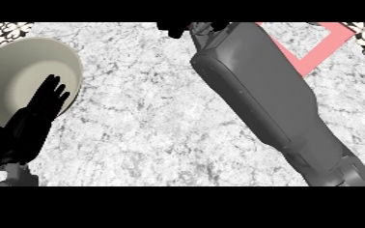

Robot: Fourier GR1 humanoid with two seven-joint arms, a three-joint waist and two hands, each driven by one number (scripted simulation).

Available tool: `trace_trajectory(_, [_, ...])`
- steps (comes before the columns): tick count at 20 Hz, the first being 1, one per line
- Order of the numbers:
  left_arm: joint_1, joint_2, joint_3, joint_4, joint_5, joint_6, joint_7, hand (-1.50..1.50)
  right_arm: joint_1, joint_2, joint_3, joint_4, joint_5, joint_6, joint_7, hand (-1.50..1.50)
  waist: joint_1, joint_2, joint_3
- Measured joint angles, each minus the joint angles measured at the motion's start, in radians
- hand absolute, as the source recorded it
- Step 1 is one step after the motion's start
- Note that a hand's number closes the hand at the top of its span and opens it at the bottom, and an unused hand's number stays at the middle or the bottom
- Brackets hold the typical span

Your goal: Pick the cupcake from the cutting board and place it in the cardboard box

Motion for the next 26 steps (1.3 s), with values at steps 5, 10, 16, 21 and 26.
trace_trajectory(5, [-0.02, 0.007, 0.006, 0.02, -0.002, -0.002, -0.002, 0.0, 0.028, -0.064, -0.057, 0.057, 0.005, -0.012, -0.087, 1.5, -0.002, 0.002, 0.0])
trace_trajectory(10, [-0.03, 0.008, 0.01, 0.023, 0.001, 0.001, 0.004, 0.0, 0.09, -0.093, -0.087, 0.11, 0.023, -0.091, -0.193, 1.5, -0.001, 0.003, 0.0])
trace_trajectory(16, [-0.016, 0.005, 0.012, 0.017, 0.005, -0.006, -0.001, 0.0, 0.137, -0.102, -0.14, 0.211, 0.02, -0.181, -0.301, 1.5, 0.003, 0.004, 0.0])
trace_trajectory(21, [-0.008, 0.004, 0.006, 0.003, 0.0, -0.008, 0.001, 0.0, 0.193, -0.094, -0.197, 0.297, -0.029, -0.201, -0.361, 1.5, 0.006, 0.005, 0.001])
trace_trajectory(26, [-0.034, 0.014, 0.021, 0.028, 0.007, -0.006, 0.007, 0.0, 0.233, -0.074, -0.247, 0.385, -0.057, -0.224, -0.362, -1.5, 0.004, 0.006, 0.0])
